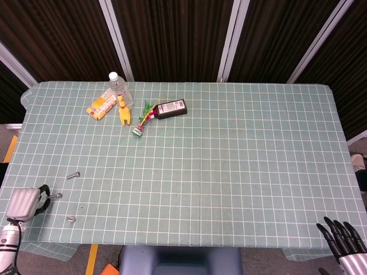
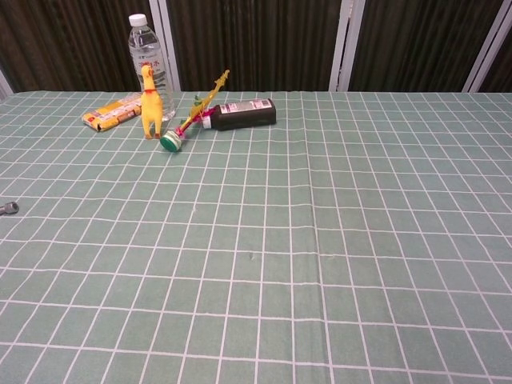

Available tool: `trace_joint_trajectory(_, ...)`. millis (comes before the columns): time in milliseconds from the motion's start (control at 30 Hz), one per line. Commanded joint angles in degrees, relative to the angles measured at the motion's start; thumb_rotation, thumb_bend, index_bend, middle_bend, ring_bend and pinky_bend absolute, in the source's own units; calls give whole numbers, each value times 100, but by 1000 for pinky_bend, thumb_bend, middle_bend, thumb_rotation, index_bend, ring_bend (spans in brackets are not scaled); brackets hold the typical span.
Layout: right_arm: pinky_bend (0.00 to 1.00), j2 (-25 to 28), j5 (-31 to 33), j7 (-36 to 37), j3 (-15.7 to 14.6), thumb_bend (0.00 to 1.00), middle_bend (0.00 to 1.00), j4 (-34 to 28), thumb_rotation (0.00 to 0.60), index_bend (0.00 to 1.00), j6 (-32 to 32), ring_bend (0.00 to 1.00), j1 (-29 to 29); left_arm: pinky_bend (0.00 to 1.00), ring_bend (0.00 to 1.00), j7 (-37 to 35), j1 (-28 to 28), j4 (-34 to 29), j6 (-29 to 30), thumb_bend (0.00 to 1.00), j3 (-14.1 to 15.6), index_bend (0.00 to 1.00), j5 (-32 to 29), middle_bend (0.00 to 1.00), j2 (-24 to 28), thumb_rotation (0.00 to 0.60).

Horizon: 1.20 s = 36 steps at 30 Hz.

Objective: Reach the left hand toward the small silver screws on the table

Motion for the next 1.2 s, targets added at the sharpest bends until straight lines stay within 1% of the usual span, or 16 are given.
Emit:
trace_joint_trajectory(33, 0, 4, 4, 10, 1, 180, 0, 2, 600, 0, -1, 0, 3, 1000, 1000, 711, -138, -687, -46, 399, 31, 530, 68, 1000, 374, 600)
trace_joint_trajectory(167, 0, 14, 6, 28, 1, 180, 0, 3, 600, 0, 3, 0, 6, 1000, 1000, 1120, -195, -1226, -112, 399, -14, 529, -5, 1000, 600, 600)
trace_joint_trajectory(267, 0, 18, 5, 41, 1, 180, 0, 6, 600, 0, 20, 0, 1, 1000, 1000, 1431, -232, -1495, -240, 399, -11, 529, -80, 1000, 728, 600)
trace_joint_trajectory(400, 0, 16, 5, 36, 0, 180, 0, 7, 600, 0, 12, 0, 2, 1000, 1000, 1961, -297, -1828, -494, 397, 11, 525, -220, 1000, 900, 600)
trace_joint_trajectory(800, 0, 14, 15, 17, 4, 180, 0, -8, 600, 0, 0, 0, 3, 1000, 1000, 3565, -427, -2699, -755, 392, -19, 518, -622, 1000, 1232, 600)
trace_joint_trajectory(1033, 0, 18, 15, 40, 5, 180, 0, 3, 600, 0, 16, 0, 1, 1000, 1000, 3852, -467, -2844, -827, 392, -11, 515, -741, 1000, 1219, 600)
trace_joint_trajectory(1200, 0, 12, 19, 33, 8, 180, 0, 2, 600, 0, 12, 0, 1, 1000, 1000, 3887, -484, -2870, -852, 391, 1, 490, -811, 1000, 1202, 600)
